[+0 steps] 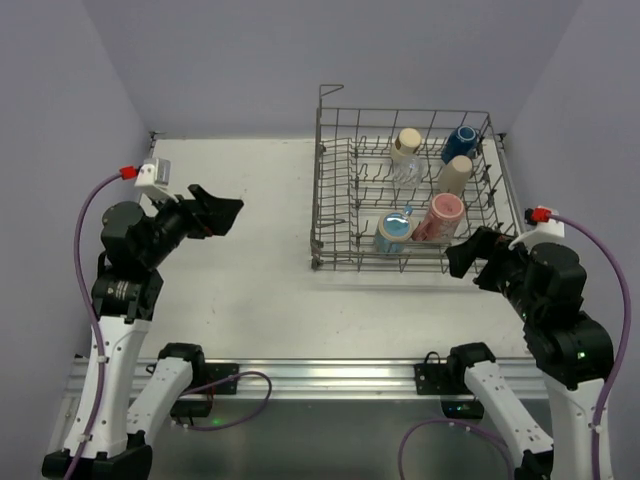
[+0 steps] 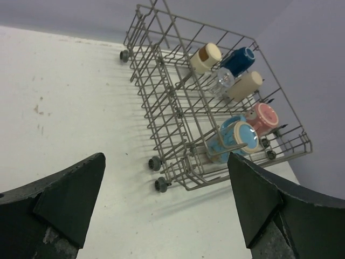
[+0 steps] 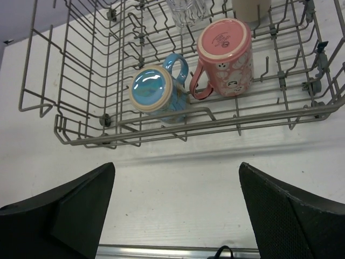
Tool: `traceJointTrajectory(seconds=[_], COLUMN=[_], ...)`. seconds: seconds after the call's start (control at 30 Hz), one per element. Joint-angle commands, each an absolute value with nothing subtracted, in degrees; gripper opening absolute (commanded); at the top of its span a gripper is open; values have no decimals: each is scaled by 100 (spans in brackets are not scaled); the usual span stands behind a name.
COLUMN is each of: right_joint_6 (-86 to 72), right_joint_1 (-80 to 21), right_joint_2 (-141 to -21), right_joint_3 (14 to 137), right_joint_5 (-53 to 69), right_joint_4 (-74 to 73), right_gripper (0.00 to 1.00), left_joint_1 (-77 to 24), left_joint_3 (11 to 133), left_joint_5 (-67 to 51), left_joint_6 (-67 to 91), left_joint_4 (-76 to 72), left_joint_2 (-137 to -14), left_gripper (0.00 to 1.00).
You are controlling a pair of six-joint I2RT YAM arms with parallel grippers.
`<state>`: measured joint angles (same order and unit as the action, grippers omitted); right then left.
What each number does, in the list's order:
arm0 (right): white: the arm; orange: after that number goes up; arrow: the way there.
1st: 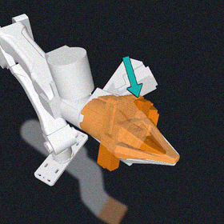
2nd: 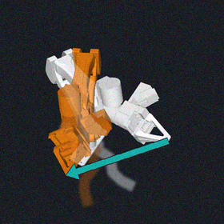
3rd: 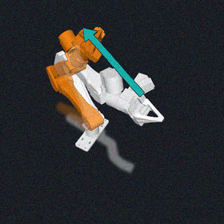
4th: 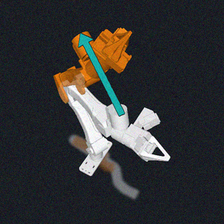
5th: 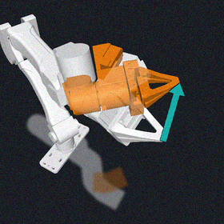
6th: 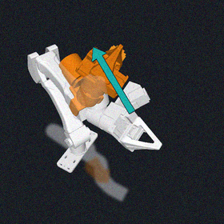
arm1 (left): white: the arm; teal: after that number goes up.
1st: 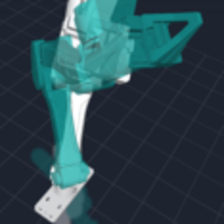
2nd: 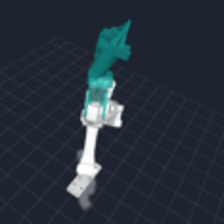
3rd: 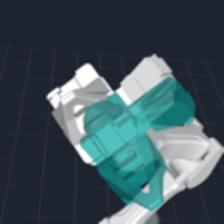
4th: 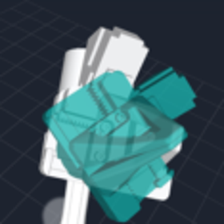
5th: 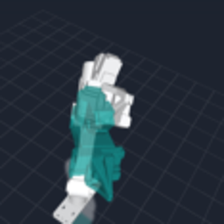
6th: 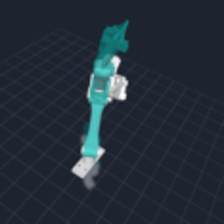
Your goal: Unload the cups from the dish rack
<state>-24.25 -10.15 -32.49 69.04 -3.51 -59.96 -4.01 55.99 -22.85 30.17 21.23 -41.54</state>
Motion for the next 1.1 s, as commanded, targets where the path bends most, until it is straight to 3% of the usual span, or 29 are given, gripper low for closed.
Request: traceJointTrajectory(seconds=[0.0,0.47,0.87,1.07], right_joint_6=[-2215,-2074,-1995,-1916], right_joint_1=[-1002,-1204,-1644,-1687], right_joint_2=[-3497,-4824,-7012,-7637], right_joint_3=[7093,7786,8894,8737], right_joint_5=[-554,447,141,343], right_joint_4=[-6170,-5898,-6003,-5793], right_gripper=[99,99,99,99], left_joint_1=[-360,-352,-360,-360], left_joint_3=[5748,5529,5344,5344], left_joint_5=[-2127,-2355,-2636,-2777], left_joint_6=[2760,2804,2865,2795], left_joint_4=[2742,2514,2188,2127], left_joint_2=[-4341,-4667,-5036,-5071], left_gripper=[100,100,99,99])
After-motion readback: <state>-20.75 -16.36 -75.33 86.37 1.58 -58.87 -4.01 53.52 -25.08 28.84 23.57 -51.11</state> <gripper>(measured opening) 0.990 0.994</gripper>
